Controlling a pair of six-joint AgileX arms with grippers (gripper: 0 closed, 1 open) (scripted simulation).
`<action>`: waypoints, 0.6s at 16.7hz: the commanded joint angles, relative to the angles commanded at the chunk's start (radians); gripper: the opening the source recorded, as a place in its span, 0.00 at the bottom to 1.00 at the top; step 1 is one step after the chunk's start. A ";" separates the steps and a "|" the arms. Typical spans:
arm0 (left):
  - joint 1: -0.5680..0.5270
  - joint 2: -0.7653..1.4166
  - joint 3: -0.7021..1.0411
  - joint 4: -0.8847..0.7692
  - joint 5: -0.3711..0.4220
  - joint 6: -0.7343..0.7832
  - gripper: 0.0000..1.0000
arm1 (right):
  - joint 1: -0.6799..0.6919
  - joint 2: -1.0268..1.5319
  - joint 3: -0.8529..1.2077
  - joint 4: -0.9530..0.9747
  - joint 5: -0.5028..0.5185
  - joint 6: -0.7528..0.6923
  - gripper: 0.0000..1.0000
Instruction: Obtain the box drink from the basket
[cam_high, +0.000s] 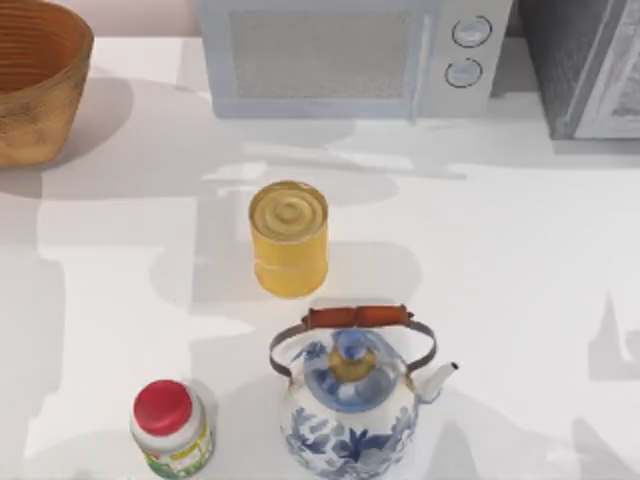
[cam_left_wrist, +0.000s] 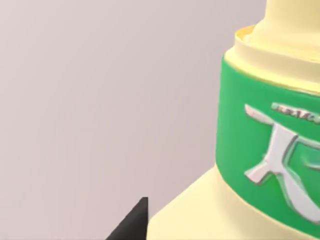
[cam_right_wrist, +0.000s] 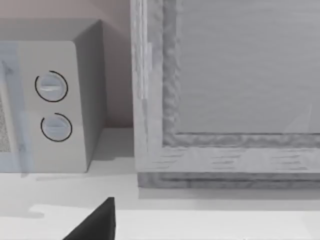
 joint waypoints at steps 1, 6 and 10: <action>-0.006 -0.058 -0.043 -0.016 -0.008 0.000 0.00 | 0.000 0.000 0.000 0.000 0.000 0.000 1.00; -0.051 -0.495 -0.331 -0.118 -0.061 0.003 0.00 | 0.000 0.000 0.000 0.000 0.000 0.000 1.00; -0.097 -0.958 -0.624 -0.223 -0.110 0.002 0.00 | 0.000 0.000 0.000 0.000 0.000 0.000 1.00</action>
